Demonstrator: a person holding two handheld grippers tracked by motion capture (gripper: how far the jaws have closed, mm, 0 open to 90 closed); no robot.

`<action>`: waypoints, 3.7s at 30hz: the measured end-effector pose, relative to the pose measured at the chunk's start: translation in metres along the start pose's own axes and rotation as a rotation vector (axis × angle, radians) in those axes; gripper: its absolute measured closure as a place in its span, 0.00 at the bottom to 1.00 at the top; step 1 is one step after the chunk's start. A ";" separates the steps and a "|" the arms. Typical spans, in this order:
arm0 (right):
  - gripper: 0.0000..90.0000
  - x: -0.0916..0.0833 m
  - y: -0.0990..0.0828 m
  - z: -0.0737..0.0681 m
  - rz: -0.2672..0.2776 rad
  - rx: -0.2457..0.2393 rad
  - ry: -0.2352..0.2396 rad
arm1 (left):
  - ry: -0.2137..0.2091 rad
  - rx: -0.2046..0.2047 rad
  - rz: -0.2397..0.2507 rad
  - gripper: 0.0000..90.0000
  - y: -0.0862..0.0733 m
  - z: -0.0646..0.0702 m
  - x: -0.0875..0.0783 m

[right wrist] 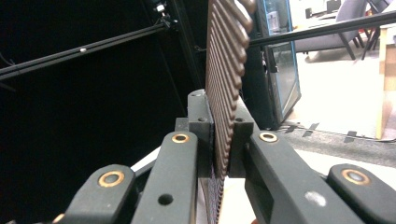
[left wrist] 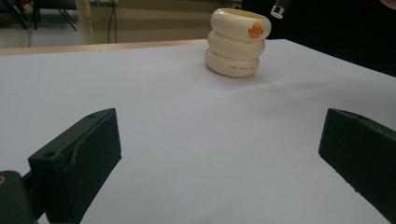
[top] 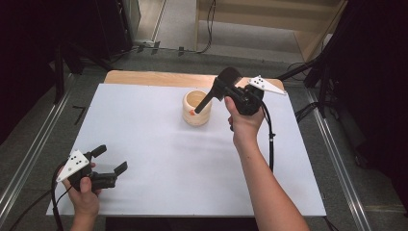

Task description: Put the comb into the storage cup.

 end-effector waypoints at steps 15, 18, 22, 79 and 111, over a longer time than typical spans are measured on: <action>0.92 0.012 0.004 0.019 0.009 0.009 -0.047 | -0.005 0.003 0.000 0.00 0.000 0.001 0.001; 0.92 0.014 0.005 0.022 0.020 0.006 -0.047 | -0.007 0.003 0.001 0.00 0.000 0.001 0.001; 0.92 0.020 0.004 0.026 0.019 0.002 -0.050 | -0.010 0.003 0.003 0.00 0.000 0.001 0.001; 0.92 0.063 -0.084 0.057 -0.125 0.117 -0.122 | -0.015 0.011 -0.007 0.00 -0.001 0.002 0.002; 0.00 0.029 -0.081 0.059 -0.228 0.013 -0.185 | -0.005 0.019 -0.011 0.00 -0.001 0.002 0.002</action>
Point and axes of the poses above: each handheld gripper's, and its own axes: x roughly forward along the jaws, y roughly out of its top, z roughly to its right, the point moved 8 cm from there along x, roughly forward along the jaws, and after that the axes turned 5 degrees about z, right-handed, at the moved point
